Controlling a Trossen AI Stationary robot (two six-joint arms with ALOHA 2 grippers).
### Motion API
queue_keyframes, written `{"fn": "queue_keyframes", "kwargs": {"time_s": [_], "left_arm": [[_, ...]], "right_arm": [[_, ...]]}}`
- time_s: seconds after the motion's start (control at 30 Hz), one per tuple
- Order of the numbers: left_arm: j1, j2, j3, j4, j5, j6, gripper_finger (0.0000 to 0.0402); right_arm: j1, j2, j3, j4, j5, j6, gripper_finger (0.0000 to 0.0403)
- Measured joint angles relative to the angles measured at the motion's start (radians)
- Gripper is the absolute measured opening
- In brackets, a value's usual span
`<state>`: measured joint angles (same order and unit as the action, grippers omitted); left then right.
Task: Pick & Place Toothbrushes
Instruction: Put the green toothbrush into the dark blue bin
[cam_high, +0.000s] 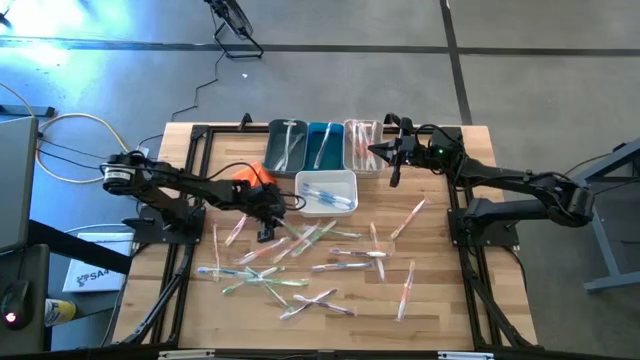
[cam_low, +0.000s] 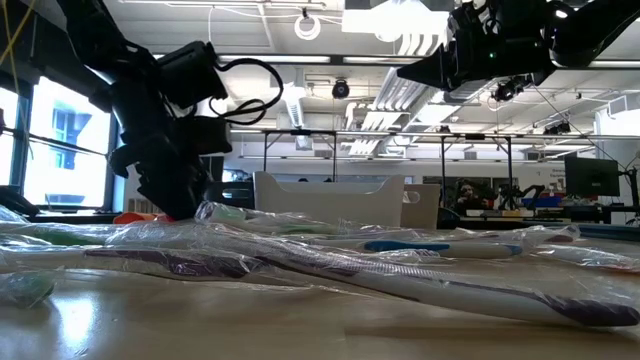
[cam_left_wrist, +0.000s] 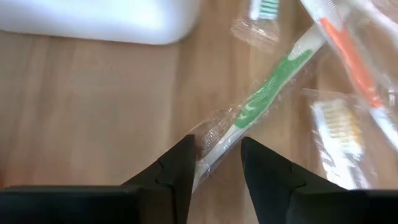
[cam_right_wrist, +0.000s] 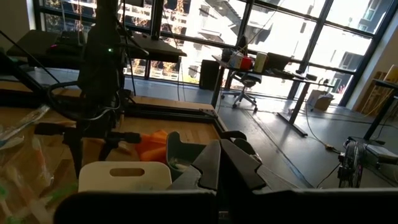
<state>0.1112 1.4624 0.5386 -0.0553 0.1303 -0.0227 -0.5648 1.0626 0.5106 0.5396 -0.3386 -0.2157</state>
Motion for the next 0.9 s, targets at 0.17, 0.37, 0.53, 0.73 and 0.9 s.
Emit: {"fn": "queue_keyframes", "kwargs": {"time_s": [0.17,0.37,0.53,0.73,0.9], "left_arm": [[0.000,0.001,-0.001,-0.007,0.102,-0.001,0.0082],[-0.001,0.001,-0.002,-0.010,0.135,-0.003,0.0041],[-0.001,0.001,-0.001,-0.024,0.136,-0.003,0.0019],[0.000,0.001,-0.001,-0.027,0.151,-0.003,0.0004],[0.000,0.001,-0.002,-0.026,0.171,-0.001,0.0002]], "right_arm": [[0.000,0.000,0.000,-0.003,0.000,0.000,0.0002],[0.000,0.000,0.000,-0.005,0.000,0.000,0.0002],[0.000,0.000,0.000,-0.005,0.000,0.000,0.0002],[0.000,0.000,0.000,-0.005,0.000,0.000,0.0002],[0.000,0.000,0.000,-0.006,0.000,0.000,0.0002]]}}
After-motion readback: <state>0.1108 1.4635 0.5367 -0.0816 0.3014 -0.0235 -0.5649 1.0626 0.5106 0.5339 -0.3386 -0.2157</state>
